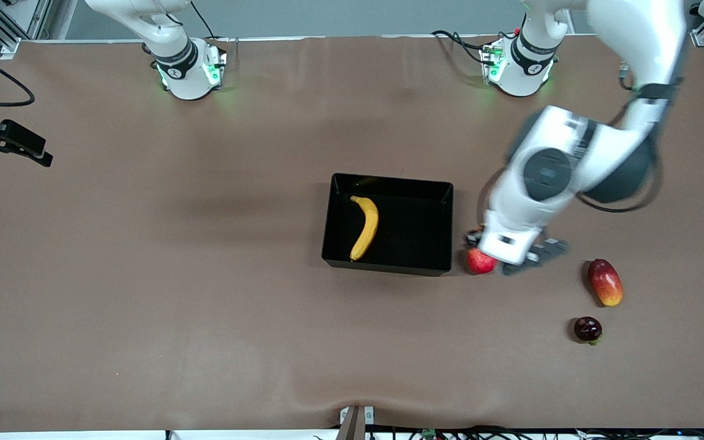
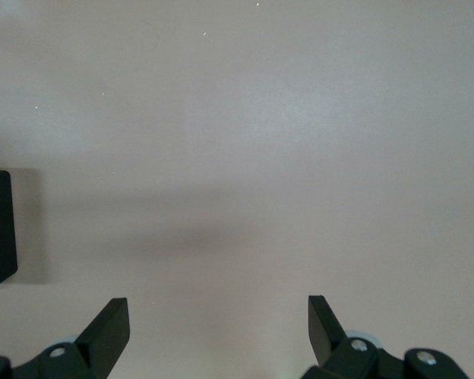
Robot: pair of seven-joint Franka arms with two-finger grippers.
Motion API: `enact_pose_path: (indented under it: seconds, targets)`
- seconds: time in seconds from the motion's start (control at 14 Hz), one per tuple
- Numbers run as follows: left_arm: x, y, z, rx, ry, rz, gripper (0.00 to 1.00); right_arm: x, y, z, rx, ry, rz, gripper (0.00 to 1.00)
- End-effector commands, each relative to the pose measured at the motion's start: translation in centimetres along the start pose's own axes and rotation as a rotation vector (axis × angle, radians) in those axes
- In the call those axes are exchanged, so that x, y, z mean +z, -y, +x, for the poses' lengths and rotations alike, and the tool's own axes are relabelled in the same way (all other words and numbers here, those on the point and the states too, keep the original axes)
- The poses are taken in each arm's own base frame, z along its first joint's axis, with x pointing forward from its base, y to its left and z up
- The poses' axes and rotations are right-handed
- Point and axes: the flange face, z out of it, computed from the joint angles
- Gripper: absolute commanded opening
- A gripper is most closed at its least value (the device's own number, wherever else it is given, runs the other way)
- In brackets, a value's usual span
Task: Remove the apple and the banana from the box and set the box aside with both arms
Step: 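Carry the apple out of the tray beside the mango, then lower the apple onto the table and open the left gripper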
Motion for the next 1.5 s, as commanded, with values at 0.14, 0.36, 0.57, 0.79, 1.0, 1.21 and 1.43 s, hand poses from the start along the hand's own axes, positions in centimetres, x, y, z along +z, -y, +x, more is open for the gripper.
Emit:
enact_pose_path:
  seconds: [0.14,0.36,0.57,0.79,1.0,1.21,1.43]
  targets:
    - [6.3,8.1,5.2,0.007,0.084,0.007,0.00,-0.3,0.2,0.1,0.002,-0.001,-0.012,1.00]
    - [10.2,10.7,8.1,0.007,0.054,0.037,0.00,-0.3,0.2,0.1,0.002,-0.001,-0.012,1.00]
    - [14.4,10.7,10.1,0.010,0.003,0.008,0.00,-0.4,0.2,0.1,0.002,-0.002,-0.012,1.00]
    - [16.2,10.2,11.3,0.004,-0.008,-0.032,0.00,-0.4,0.2,0.1,0.002,-0.002,-0.012,1.00]
    - [17.1,9.1,12.0,0.003,-0.004,-0.051,0.00,-0.3,0.2,0.1,0.002,-0.001,-0.012,1.00]
    - [18.0,5.6,11.3,0.027,0.003,-0.066,0.00,-0.3,0.2,0.1,0.002,-0.001,-0.012,1.00]
    - [18.8,3.8,10.3,0.057,0.008,-0.060,0.00,-0.3,0.2,0.1,0.002,-0.001,-0.012,1.00]
